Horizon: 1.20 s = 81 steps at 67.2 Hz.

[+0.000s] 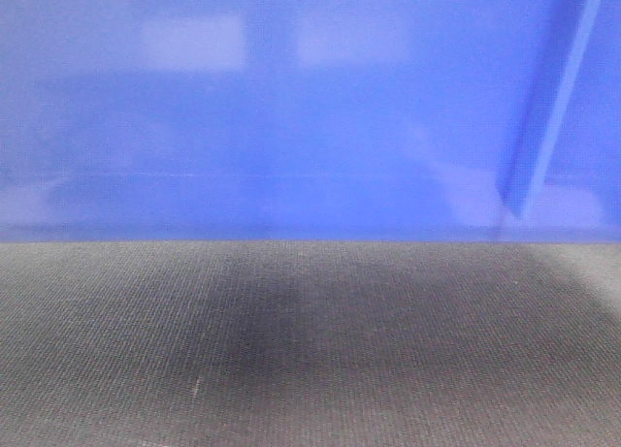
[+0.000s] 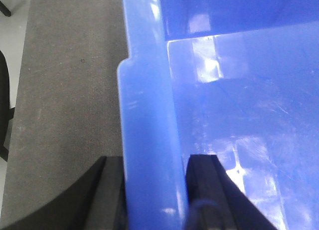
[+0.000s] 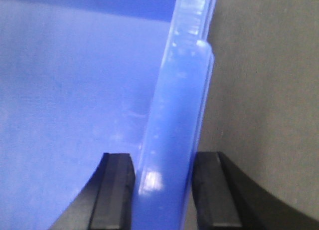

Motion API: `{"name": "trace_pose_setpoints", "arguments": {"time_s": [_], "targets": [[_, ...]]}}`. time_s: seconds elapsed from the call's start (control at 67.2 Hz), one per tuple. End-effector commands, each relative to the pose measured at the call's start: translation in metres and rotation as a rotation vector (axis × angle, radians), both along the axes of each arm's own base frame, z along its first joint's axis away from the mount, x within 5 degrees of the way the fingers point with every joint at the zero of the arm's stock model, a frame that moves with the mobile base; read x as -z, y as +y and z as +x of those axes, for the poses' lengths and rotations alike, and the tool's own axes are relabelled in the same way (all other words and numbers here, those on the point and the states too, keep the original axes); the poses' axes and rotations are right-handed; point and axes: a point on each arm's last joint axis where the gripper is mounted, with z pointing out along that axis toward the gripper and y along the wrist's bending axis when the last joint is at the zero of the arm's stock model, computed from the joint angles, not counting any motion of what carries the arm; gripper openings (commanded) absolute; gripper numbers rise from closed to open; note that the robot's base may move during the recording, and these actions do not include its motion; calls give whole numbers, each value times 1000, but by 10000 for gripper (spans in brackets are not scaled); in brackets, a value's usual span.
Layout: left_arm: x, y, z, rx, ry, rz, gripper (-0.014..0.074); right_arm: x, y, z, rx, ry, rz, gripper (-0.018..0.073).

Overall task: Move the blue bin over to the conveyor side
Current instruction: 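Lower the blue bin with both grippers onto the grey conveyor belt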

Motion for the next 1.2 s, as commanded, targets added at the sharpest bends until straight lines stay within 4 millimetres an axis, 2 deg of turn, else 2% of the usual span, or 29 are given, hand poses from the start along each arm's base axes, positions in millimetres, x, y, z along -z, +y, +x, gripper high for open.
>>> {"name": "trace_pose_setpoints", "arguments": {"time_s": [0.0, 0.134, 0.268, 0.372, 0.506, 0.655, 0.788, 0.907, 0.967, 1.026, 1.116, 1.19], "targets": [[-13, 6, -1, -8, -104, 71, -8, -13, 0, -2, -3, -116, 26, -78], [-12, 4, 2, 0, -97, 54, -8, -14, 1, -2, -3, -129, 39, -78], [-5, -2, 24, 4, -50, 58, -8, -15, 2, 7, 8, -155, 49, -78], [3, -7, 49, 15, -27, 67, -8, -7, 6, 26, 10, -116, 42, -78], [17, -15, 83, 32, -34, 65, -8, 16, 12, 59, 17, -33, 23, -78], [32, -17, 109, 39, -33, 36, -8, 39, 17, 94, 38, 0, 11, -78], [46, -15, 128, 30, -20, 31, -8, 54, 20, 111, 46, 24, 7, -78], [63, -11, 143, 12, 37, 32, 12, 61, 21, 119, 49, 40, 4, -78], [72, -11, 149, 9, 67, 36, 62, 61, 21, 120, 51, 36, 6, -77], [77, -12, 153, 14, 84, 43, 152, 61, 21, 120, 51, 35, 6, -40], [80, -13, 156, 16, 92, 38, 367, 62, 21, 119, 49, 41, 4, 132], [80, -13, 156, 16, 92, 38, 582, 62, 21, 119, 47, 47, 3, 363]]}}
